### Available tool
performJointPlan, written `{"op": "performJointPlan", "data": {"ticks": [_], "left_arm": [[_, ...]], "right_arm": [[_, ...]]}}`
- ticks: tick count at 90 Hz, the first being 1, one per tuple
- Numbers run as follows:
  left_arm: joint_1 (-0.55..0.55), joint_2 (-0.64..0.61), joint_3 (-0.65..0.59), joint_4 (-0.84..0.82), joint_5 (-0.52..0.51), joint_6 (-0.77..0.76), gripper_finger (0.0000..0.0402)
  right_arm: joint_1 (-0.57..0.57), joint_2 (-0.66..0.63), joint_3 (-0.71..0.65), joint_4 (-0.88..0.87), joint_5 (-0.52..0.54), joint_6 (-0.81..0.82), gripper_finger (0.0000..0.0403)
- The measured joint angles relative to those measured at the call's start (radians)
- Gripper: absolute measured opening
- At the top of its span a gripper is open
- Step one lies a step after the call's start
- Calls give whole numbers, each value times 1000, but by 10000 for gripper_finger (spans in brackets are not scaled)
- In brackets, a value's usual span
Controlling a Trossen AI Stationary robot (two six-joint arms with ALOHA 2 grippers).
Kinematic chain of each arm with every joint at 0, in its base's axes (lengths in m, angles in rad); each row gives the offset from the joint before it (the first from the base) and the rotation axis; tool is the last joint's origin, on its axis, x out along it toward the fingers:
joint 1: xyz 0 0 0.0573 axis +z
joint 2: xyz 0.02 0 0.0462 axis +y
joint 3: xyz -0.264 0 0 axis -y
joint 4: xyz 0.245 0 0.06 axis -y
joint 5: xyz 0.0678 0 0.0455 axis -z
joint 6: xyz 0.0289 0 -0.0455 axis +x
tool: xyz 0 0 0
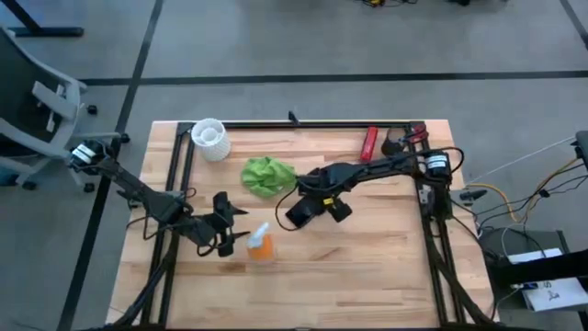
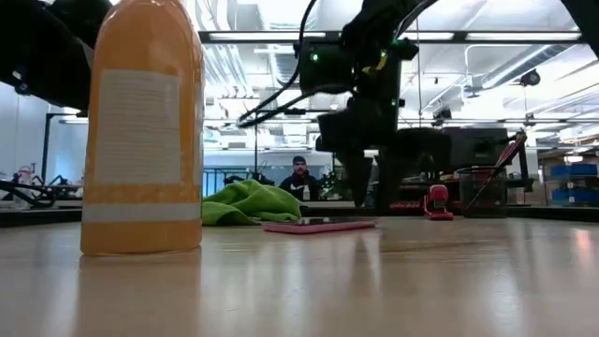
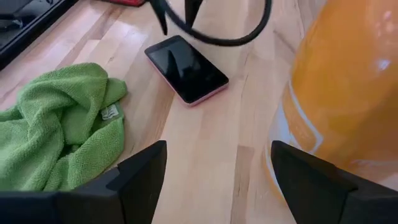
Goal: Apply microfiber cloth
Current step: Spray the front and back of the cellphone using the cleaning bottle
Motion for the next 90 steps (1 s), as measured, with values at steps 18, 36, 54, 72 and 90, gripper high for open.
{"op": "performJointPlan", "data": {"ticks": [18, 36, 54, 72, 90], "left_arm": [[2, -4, 0, -2, -50, -48, 270], [35, -72, 0, -90, -5, -107, 236], [121, -116, -35, -160, 16, -113, 177], [324, -90, -68, -90, 215, -69, 108], [541, -18, -95, 118, 510, 72, 39]], "right_arm": [[8, -63, -1, -31, -1, 96, 112], [1, -138, -88, -33, -135, 292, 53], [1, -250, -282, 168, -139, 457, 4], [8, -373, -558, 625, -128, 658, 4], [33, -368, -707, 857, -41, 758, 3]]}}
